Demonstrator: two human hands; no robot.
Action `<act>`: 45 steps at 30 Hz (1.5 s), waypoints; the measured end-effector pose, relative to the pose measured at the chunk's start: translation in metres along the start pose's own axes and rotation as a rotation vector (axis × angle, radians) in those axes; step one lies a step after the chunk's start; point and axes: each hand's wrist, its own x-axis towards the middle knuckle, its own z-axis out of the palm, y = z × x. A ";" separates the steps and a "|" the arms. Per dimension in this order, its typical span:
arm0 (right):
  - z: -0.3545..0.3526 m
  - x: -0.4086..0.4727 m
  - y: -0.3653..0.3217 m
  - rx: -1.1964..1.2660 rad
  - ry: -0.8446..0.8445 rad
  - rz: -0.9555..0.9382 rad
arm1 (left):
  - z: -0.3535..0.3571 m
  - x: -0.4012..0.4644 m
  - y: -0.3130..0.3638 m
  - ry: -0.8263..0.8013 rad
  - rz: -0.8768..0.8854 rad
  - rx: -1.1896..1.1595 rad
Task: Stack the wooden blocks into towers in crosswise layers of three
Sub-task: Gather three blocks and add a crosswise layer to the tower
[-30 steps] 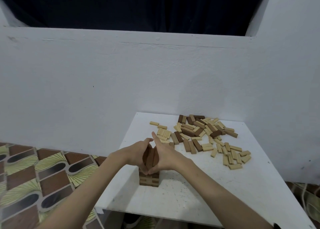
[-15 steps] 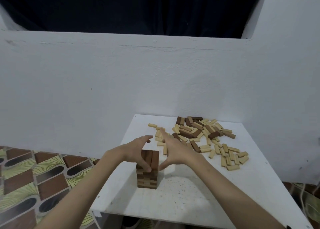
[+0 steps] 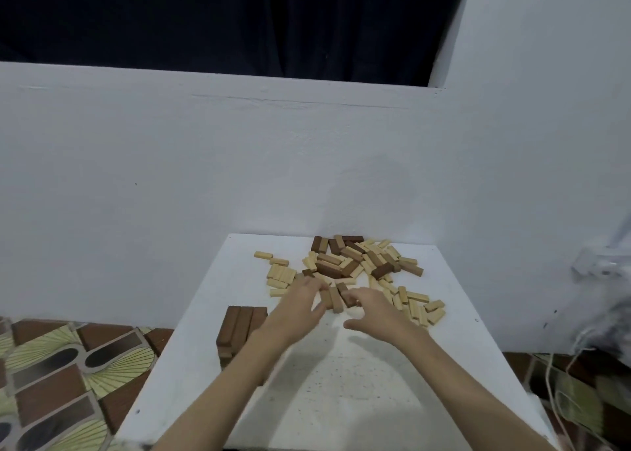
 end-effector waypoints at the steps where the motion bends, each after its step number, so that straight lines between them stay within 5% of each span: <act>1: 0.007 0.000 0.007 0.002 0.001 0.017 | 0.014 0.000 0.001 -0.005 -0.001 0.000; 8: 0.058 0.005 0.051 -0.022 -0.034 0.122 | 0.091 -0.007 -0.019 -0.067 -0.187 0.064; 15: 0.063 0.038 0.049 0.032 0.069 0.056 | 0.094 0.022 -0.036 0.122 -0.294 0.233; 21: 0.071 0.057 0.055 -0.025 0.148 -0.016 | 0.109 0.030 -0.047 0.007 -0.463 0.409; 29: 0.079 0.074 0.057 -0.091 0.209 -0.073 | 0.110 0.021 -0.047 0.224 -0.372 0.142; 39: 0.089 0.065 0.057 -0.271 0.223 -0.108 | 0.102 0.010 -0.040 0.185 -0.504 -0.016; 45: 0.081 0.037 0.073 0.075 0.138 -0.011 | 0.106 0.000 -0.045 -0.052 -0.357 -0.311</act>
